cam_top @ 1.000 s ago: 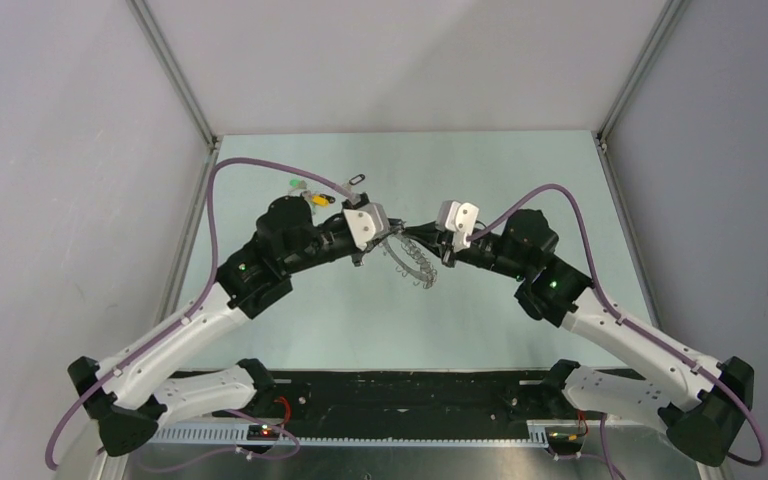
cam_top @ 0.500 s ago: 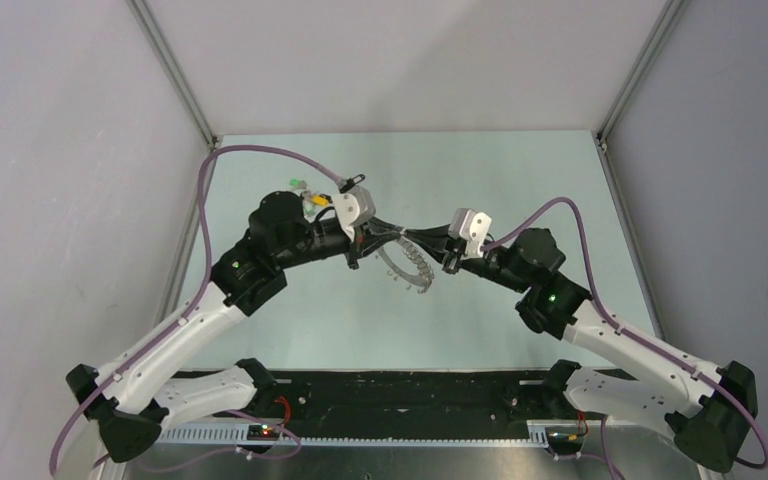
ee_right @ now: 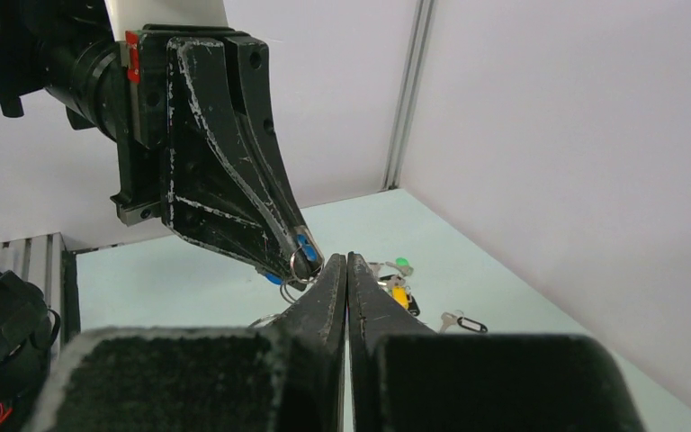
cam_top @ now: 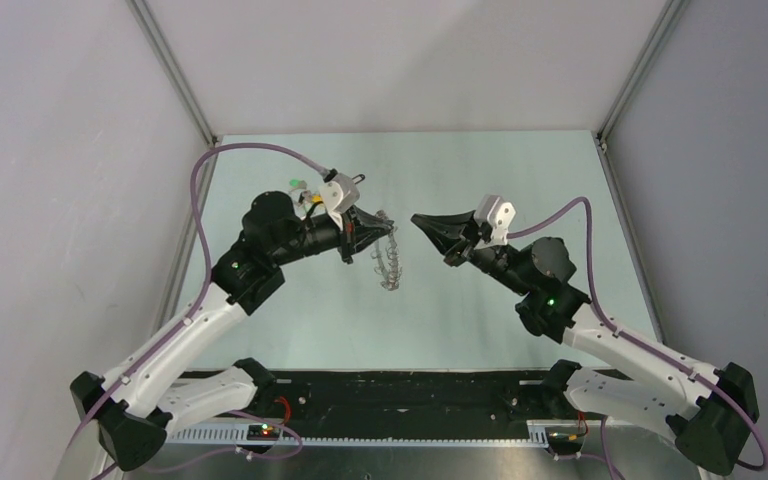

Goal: Remove the keys from the keyring

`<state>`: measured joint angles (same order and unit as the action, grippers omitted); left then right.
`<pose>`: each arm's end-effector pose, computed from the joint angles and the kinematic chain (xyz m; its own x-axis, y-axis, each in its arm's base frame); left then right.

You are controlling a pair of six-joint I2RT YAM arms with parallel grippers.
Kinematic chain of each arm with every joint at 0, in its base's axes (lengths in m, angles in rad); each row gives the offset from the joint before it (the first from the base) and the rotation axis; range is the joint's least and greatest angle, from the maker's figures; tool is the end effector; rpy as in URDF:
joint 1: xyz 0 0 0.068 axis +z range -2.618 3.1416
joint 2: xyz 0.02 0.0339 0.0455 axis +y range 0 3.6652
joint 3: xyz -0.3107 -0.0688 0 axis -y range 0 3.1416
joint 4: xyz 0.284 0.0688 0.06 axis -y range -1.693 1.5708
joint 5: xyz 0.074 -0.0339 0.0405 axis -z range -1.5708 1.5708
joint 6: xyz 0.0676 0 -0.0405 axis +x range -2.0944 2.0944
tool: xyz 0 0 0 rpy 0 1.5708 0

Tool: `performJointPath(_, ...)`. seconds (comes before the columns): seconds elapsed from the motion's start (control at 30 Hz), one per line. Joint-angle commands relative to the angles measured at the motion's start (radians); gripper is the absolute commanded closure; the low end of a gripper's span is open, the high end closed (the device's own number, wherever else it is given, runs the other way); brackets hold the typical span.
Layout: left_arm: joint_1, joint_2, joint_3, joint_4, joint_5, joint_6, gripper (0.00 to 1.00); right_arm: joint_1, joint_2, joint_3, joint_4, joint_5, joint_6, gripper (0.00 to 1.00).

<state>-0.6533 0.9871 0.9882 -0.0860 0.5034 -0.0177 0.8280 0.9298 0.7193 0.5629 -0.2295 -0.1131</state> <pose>0.1910 -0.1872 0.4218 -0.0835 0.0444 -0.9955 0.9128 0.4043 -0.0585 0.1616 0.1987 0.4101 0.3292 0.1960 -0.9237 -0.8298 0.5268 -0.1839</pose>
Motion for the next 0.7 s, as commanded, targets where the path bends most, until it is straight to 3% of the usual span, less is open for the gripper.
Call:
performJointPath(0.0, 0.015, -0.035, 0.000, 0.080, 0.036, -0.023, 1.00, -0.003, 0.006, -0.006, 0.064, -0.004, 0.042, 1.00)
performJointPath(0.1, 0.015, -0.048, -0.013, 0.080, 0.036, 0.004, 1.00, -0.009, -0.005, -0.006, 0.026, -0.013, 0.023, 0.94)
performJointPath(0.3, 0.015, -0.073, -0.032, 0.080, -0.016, 0.046, 1.00, -0.040, -0.036, -0.007, -0.078, -0.108, 0.003, 0.57)
performJointPath(0.37, 0.014, -0.076, -0.032, 0.081, -0.021, 0.047, 1.00, -0.039, -0.040, -0.006, -0.108, -0.141, -0.006, 0.49)
performJointPath(0.67, 0.014, -0.086, -0.023, 0.069, -0.018, 0.046, 1.00, -0.001, 0.000, -0.006, -0.144, -0.183, -0.088, 0.33)
